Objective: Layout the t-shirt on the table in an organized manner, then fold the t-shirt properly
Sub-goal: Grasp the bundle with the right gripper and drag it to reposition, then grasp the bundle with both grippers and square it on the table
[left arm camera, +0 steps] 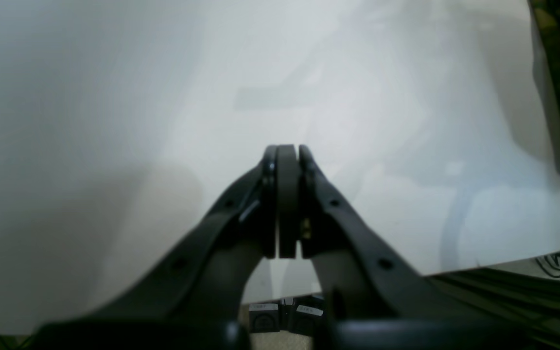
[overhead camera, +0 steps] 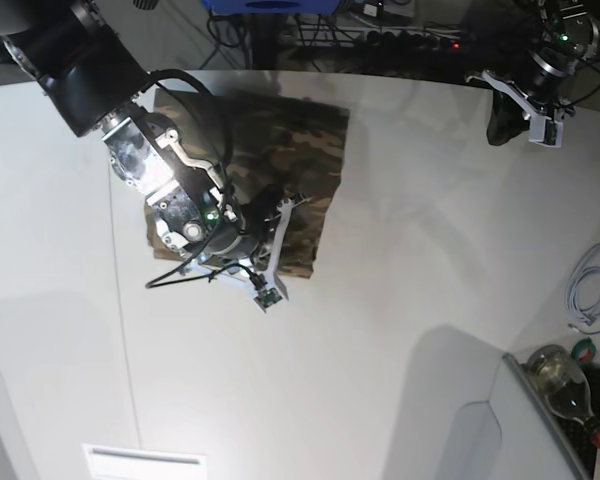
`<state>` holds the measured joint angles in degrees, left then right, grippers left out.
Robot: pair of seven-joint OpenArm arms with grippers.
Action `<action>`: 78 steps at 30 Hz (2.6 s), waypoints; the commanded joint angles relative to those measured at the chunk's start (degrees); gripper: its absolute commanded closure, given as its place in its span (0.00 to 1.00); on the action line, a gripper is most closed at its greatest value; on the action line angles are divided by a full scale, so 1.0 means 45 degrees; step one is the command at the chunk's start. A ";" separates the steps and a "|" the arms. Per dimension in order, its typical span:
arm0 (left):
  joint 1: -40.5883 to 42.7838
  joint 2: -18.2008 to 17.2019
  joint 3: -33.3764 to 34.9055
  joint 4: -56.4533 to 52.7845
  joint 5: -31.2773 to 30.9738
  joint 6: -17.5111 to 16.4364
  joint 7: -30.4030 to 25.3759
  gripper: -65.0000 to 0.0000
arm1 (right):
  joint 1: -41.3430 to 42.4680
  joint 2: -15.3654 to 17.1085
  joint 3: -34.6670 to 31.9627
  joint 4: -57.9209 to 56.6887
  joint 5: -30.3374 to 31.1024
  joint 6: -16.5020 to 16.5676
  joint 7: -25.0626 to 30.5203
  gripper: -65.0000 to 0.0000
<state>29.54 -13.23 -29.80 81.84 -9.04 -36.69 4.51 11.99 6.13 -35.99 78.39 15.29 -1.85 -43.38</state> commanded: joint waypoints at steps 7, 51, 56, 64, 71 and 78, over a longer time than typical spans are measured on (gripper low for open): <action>0.0049 -0.0155 0.0088 0.0401 -0.0131 -0.0082 -0.0270 1.00 | 0.0296 -0.0005 0.0095 -0.0394 -0.0028 0.0010 0.0799 0.98; -0.5480 0.1192 0.9387 -0.2197 0.0084 0.0485 0.2523 1.00 | -0.0330 0.0660 0.0798 -0.0199 -0.0028 -0.1123 0.2284 0.99; -0.5246 0.1525 0.9973 -0.2607 0.2018 0.0485 0.2367 1.00 | -0.0505 0.0660 0.0798 -0.0687 -0.0028 -0.1123 0.3085 0.99; -0.4015 0.1544 0.9680 -0.2510 0.2741 0.0485 0.1644 1.00 | -0.0935 0.0660 0.0798 0.0231 -0.0028 -0.1123 0.3182 0.99; -0.3898 0.1368 0.9426 -0.2314 0.2721 0.0485 0.1644 1.00 | -0.0896 0.0660 0.0798 -0.0785 -0.0028 -0.1123 0.3593 0.98; -0.3859 0.1368 0.8293 -0.0419 0.2800 0.0485 0.1742 1.00 | -0.1482 0.0660 0.1130 0.0739 -0.0028 -0.1123 0.3593 0.83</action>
<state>12.58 -7.20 7.38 78.91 4.40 -34.37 13.72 4.01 9.13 -31.44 80.38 15.38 -6.83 -28.80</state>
